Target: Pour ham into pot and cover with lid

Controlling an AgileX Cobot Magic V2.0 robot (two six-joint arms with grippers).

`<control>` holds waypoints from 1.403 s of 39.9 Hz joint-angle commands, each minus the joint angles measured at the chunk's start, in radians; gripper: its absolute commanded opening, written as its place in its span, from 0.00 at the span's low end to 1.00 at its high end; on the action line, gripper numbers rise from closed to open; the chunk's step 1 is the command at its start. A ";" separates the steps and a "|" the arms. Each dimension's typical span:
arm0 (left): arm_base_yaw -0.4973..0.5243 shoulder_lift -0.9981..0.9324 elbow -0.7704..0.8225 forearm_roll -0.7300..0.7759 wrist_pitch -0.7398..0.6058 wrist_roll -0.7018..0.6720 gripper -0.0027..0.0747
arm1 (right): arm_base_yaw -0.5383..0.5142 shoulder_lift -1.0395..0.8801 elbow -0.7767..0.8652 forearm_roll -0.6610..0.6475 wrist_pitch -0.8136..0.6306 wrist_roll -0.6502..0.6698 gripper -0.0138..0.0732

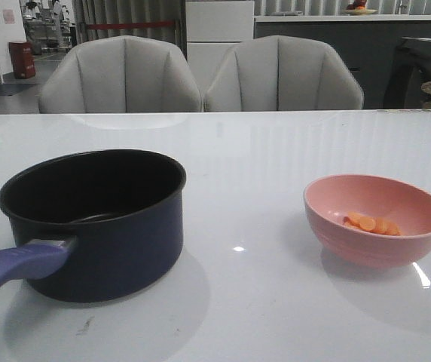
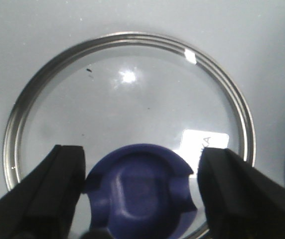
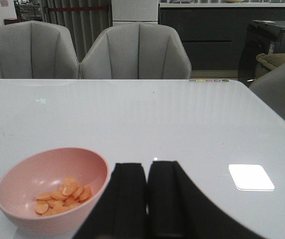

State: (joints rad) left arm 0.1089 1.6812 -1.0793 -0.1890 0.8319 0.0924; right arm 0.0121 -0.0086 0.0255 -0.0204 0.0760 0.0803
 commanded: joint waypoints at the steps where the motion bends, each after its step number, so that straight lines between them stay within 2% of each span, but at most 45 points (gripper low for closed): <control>1: 0.002 -0.091 -0.030 -0.003 -0.005 -0.001 0.67 | -0.003 -0.021 0.011 -0.012 -0.076 -0.001 0.33; 10: -0.003 -0.259 -0.026 -0.010 0.009 -0.001 0.65 | -0.003 -0.021 0.011 -0.012 -0.076 -0.001 0.33; 23: -0.104 -0.635 0.007 0.010 -0.042 -0.001 0.57 | -0.003 -0.021 0.011 -0.012 -0.076 -0.001 0.33; 30: -0.156 -0.833 0.114 0.030 -0.179 -0.001 0.56 | -0.003 -0.021 0.011 -0.012 -0.076 -0.001 0.33; 36: -0.267 -1.012 0.254 0.115 -0.352 -0.001 0.55 | -0.004 -0.019 0.011 -0.012 -0.076 -0.001 0.33; 44: -0.369 -1.221 0.426 0.117 -0.508 -0.010 0.55 | -0.004 -0.019 0.011 -0.012 -0.076 -0.001 0.33; 56: -0.384 -1.477 0.628 0.078 -0.560 -0.010 0.55 | -0.004 -0.019 0.011 -0.012 -0.076 -0.001 0.33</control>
State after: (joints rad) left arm -0.2663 0.2499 -0.4636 -0.0912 0.3607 0.0927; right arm 0.0121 -0.0086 0.0255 -0.0204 0.0760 0.0803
